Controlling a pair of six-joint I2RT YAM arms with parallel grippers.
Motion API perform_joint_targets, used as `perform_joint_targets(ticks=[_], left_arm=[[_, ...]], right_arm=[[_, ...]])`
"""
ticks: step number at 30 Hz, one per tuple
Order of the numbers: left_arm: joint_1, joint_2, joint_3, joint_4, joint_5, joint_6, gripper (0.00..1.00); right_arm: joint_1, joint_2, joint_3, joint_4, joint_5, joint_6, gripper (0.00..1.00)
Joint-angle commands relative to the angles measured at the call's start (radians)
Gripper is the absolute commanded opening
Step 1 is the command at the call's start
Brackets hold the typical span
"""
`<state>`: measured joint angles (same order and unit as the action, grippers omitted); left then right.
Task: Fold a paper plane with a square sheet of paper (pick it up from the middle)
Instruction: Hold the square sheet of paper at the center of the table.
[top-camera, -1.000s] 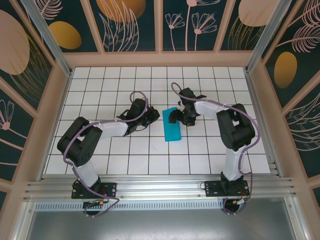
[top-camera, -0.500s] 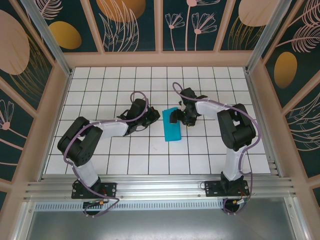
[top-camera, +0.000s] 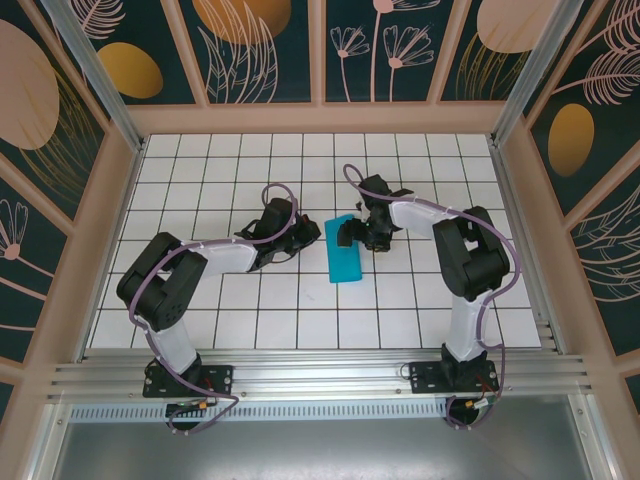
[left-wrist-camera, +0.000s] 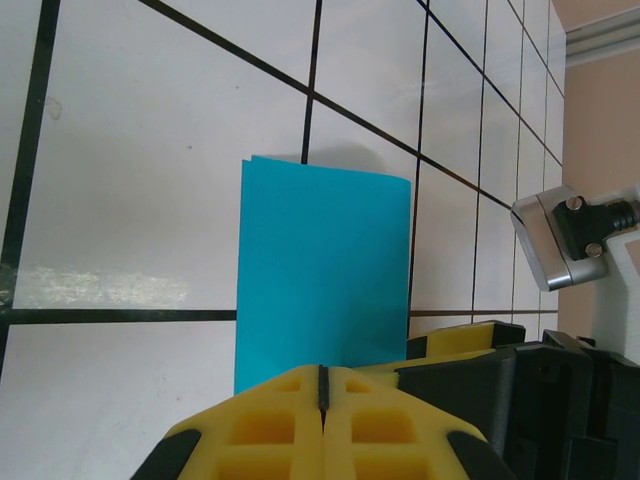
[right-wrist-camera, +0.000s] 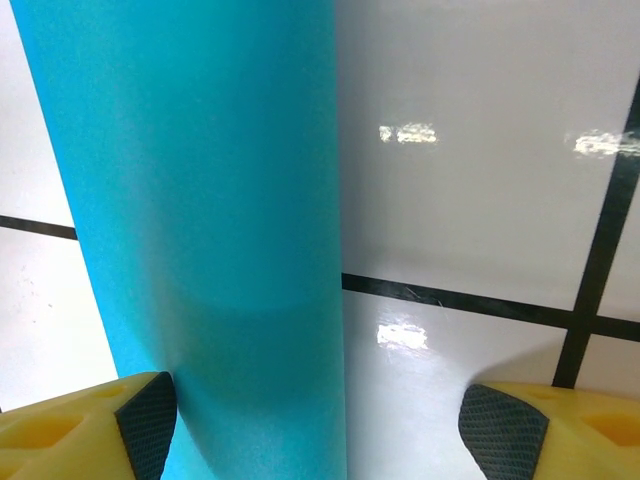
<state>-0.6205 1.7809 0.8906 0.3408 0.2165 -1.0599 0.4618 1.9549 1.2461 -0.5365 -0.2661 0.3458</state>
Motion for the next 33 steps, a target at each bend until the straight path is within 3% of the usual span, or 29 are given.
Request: perform_joint_targets(ticks=[1,11,27,33], left_arm=[[-0.001,0.020,0.023,0.021,0.021,0.003,0.07],[-0.002,0.027,0.032,0.018,0.037,0.014,0.07],[-0.005,0.131,0.115,0.025,0.160,0.012,0.08],[-0.020,0.186,0.169,-0.022,0.172,0.012,0.00]], right_arm=[[-0.003,0.180,-0.080,0.015,0.117,-0.047,0.83],[-0.002,0.196,-0.056,-0.008,0.132,-0.071,0.82],[-0.005,0.219,-0.056,0.002,0.133,-0.056,0.82],[-0.006,0.219,-0.056,0.000,0.132,-0.055,0.82]])
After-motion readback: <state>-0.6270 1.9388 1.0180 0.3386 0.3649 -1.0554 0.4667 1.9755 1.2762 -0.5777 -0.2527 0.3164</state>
